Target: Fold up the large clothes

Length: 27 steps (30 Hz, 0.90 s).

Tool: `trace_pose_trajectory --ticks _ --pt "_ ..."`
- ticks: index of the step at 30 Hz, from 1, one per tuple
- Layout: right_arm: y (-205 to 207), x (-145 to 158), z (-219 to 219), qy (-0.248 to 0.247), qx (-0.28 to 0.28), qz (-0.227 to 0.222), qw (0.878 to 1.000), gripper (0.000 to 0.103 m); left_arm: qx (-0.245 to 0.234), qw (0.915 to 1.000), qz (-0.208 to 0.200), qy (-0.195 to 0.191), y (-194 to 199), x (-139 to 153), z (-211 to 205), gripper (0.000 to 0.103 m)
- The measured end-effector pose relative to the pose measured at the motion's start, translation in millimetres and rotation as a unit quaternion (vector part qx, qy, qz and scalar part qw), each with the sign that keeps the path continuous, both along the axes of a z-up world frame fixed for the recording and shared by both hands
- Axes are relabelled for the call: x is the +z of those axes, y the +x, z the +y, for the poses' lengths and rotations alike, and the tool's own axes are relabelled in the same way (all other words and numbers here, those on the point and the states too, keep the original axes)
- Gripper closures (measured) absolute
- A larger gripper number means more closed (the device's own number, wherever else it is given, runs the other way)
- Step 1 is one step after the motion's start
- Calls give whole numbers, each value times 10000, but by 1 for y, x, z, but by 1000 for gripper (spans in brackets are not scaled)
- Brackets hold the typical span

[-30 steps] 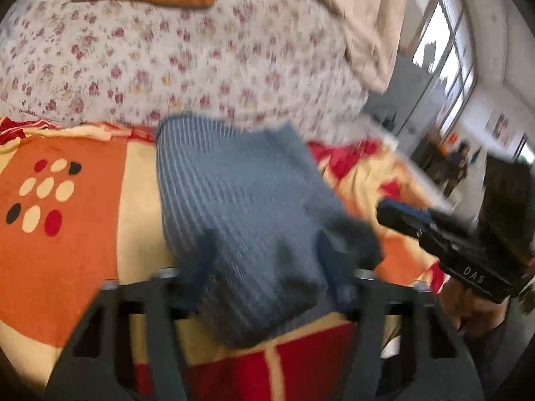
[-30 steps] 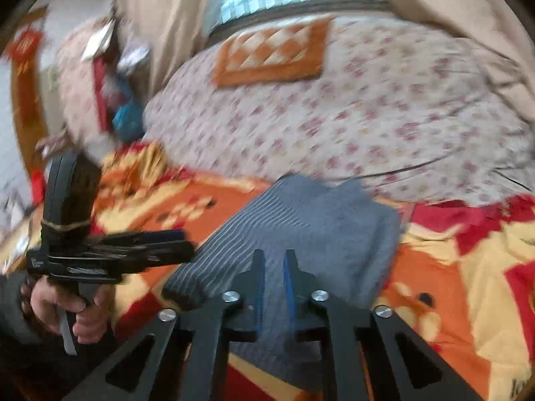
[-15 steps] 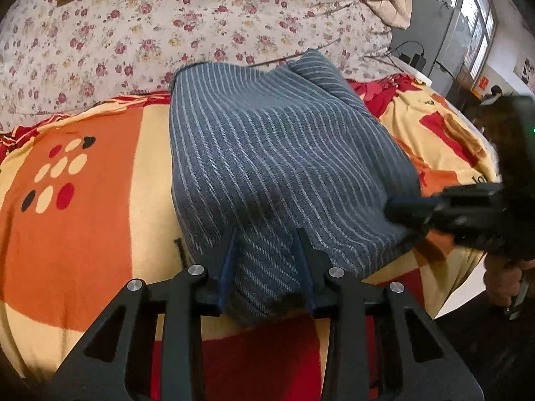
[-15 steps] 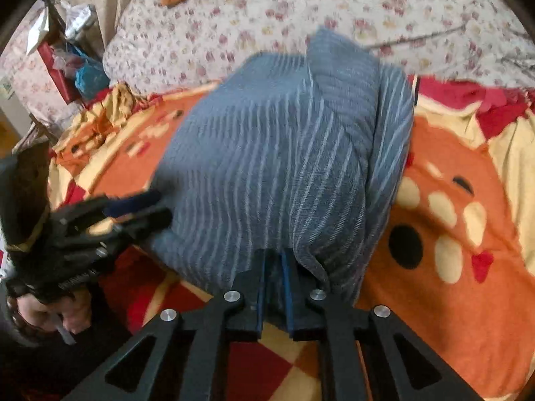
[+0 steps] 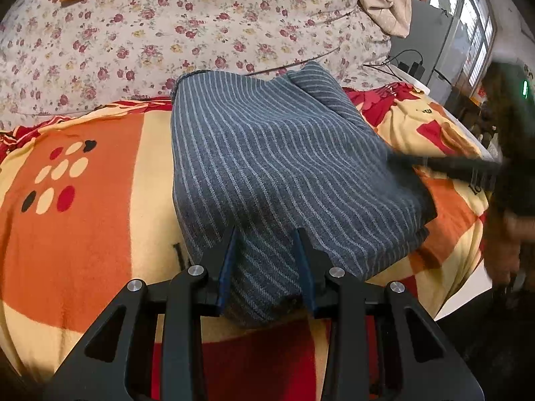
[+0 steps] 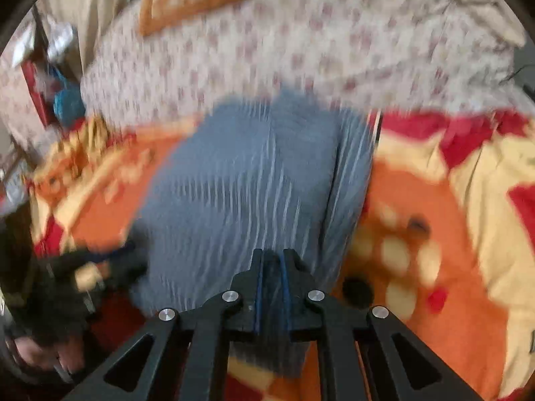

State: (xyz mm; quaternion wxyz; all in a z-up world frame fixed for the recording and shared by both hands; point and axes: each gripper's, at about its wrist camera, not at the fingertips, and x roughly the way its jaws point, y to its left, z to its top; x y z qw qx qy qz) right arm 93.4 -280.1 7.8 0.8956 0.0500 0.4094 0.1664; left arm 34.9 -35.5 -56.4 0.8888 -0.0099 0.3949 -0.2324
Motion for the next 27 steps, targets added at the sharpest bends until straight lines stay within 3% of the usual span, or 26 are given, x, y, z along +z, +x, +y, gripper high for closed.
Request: trace_pose_trajectory --ticks 2,4,6,8,11,14,16,19,23,25,27 --pt "18 17 -2 199 -254 -333 9989 96 16 10000 0 -20 0 0 0 70" --pt "35 27 3 453 -342 -312 9979 95 12 10000 -22 -1 0 0 0 70" --pt "66 22 16 706 -251 -8 9972 94 5 10000 -40 10 -1 -1 -1 70" --pt "93 4 26 631 -418 353 9965 94 1 10000 -49 13 0 -1 -1 70" --pt "125 -32 21 541 -932 869 9904 94 -4 10000 -68 20 0 -2 0 69" --pt "135 -64 0 56 -1508 919 9843 96 -31 10000 -82 -18 0 -2 -1 69" --pt "140 -86 -8 229 -1404 1243 9820 96 -68 9999 -120 -31 0 0 -3 69" --pt "140 -86 -8 200 -1347 1177 9837 95 -76 9997 -221 -86 0 5 -2 69" --pt "137 -87 -18 526 -1352 1178 9824 95 70 9964 -756 -388 2 39 10 69" --pt "134 -86 -24 692 -1340 1208 9812 94 158 9946 -887 -506 15 56 14 69" --pt "132 -77 -27 888 -1410 1151 9793 94 186 9956 -811 -426 45 70 9 62"
